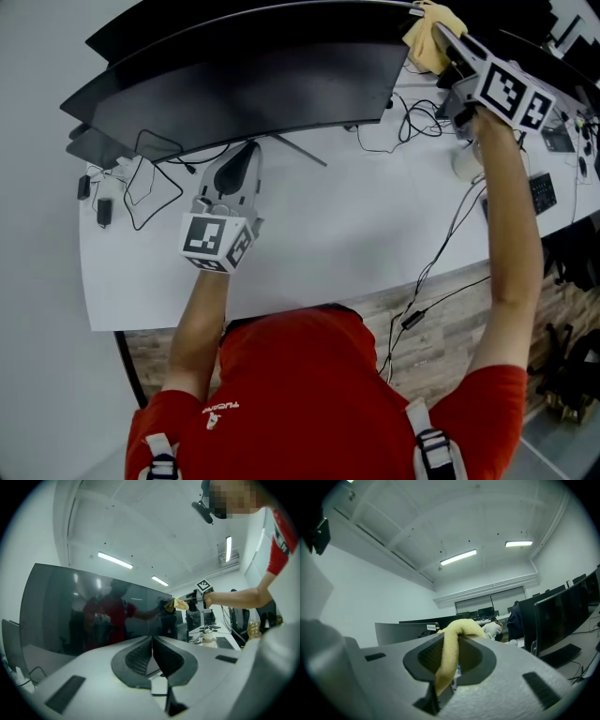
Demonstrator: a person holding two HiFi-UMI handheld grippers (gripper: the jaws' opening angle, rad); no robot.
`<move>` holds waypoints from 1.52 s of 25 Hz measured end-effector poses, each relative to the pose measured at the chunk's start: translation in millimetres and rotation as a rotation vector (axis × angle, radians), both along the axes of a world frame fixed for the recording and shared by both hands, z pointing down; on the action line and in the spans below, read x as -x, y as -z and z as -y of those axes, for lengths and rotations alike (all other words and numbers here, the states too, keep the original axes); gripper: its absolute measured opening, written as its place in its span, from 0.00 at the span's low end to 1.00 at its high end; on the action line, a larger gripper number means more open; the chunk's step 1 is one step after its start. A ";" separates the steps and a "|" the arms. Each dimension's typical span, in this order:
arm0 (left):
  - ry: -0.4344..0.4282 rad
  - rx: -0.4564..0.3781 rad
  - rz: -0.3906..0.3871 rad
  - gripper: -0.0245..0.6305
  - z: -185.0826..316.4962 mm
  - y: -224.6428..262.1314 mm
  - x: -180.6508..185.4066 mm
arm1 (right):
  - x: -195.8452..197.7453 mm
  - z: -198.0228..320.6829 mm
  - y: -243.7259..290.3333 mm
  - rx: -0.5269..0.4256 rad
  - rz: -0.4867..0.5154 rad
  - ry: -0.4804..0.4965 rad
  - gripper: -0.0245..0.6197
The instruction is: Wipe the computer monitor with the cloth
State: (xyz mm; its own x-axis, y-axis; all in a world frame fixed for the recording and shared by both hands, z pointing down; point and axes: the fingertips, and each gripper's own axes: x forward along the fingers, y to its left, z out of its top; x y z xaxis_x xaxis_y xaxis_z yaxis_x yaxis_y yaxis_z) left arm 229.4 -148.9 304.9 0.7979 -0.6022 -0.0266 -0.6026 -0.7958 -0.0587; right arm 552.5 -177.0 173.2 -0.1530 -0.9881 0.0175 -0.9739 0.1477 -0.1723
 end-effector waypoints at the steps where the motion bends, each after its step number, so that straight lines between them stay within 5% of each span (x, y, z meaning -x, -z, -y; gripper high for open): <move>1: 0.002 0.001 0.002 0.05 0.4 -0.5 0.9 | 0.3 0.5 -3.9 0.006 -0.002 0.000 0.13; 11: 0.007 0.011 0.009 0.05 2.8 -8.4 2.0 | 1.0 6.5 -51.5 0.062 -0.041 -0.001 0.13; 25: 0.022 0.011 0.019 0.05 5.3 -28.8 -1.9 | 0.2 10.7 -189.0 0.202 -0.025 0.008 0.13; 38: 0.048 0.027 0.056 0.05 6.2 -46.2 9.8 | 2.5 9.4 -290.6 0.297 0.070 -0.006 0.13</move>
